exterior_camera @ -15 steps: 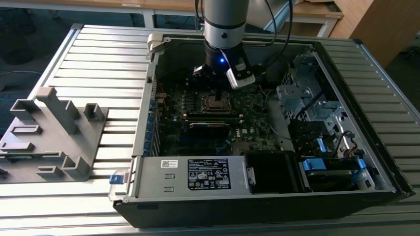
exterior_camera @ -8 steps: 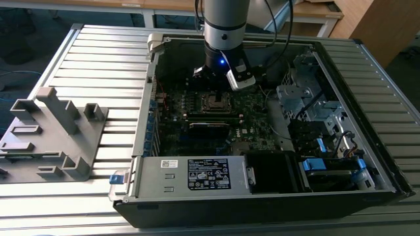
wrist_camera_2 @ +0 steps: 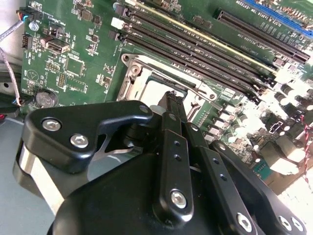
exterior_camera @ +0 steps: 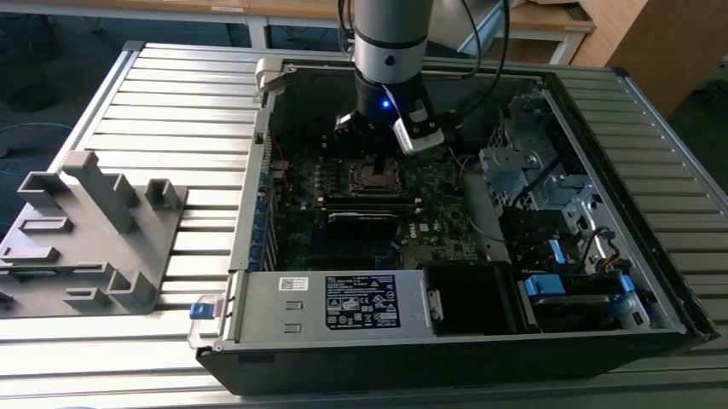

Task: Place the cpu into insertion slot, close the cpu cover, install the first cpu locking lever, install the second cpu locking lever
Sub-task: 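Install the second cpu locking lever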

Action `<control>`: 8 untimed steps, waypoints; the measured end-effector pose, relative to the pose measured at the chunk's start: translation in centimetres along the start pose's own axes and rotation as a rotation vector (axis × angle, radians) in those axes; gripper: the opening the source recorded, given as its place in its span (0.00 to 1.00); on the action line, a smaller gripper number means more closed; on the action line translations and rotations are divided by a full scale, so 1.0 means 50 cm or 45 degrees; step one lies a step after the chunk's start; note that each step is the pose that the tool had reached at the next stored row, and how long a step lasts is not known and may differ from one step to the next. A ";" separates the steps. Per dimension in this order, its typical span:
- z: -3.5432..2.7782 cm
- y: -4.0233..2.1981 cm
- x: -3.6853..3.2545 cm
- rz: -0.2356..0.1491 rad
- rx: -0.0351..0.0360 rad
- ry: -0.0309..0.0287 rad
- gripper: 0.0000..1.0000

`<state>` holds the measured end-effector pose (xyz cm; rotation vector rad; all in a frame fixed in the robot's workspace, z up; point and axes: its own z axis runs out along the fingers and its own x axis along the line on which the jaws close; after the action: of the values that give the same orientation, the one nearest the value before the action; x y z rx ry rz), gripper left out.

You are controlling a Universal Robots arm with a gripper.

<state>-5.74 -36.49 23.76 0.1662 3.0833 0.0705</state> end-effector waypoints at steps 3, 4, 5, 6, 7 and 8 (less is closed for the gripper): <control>0.000 -0.003 0.000 0.000 0.0002 0.0002 0.11; 0.000 -0.004 0.000 0.000 0.0002 0.0002 0.11; 0.000 -0.006 -0.001 0.000 0.0002 0.0001 0.11; -0.001 -0.008 -0.001 0.000 0.0002 0.0002 0.11; -0.001 -0.011 -0.001 0.000 0.0002 0.0002 0.11; -0.001 -0.013 -0.001 0.000 0.0003 0.0002 0.11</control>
<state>-5.74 -37.17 23.77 0.1661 3.0834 0.0701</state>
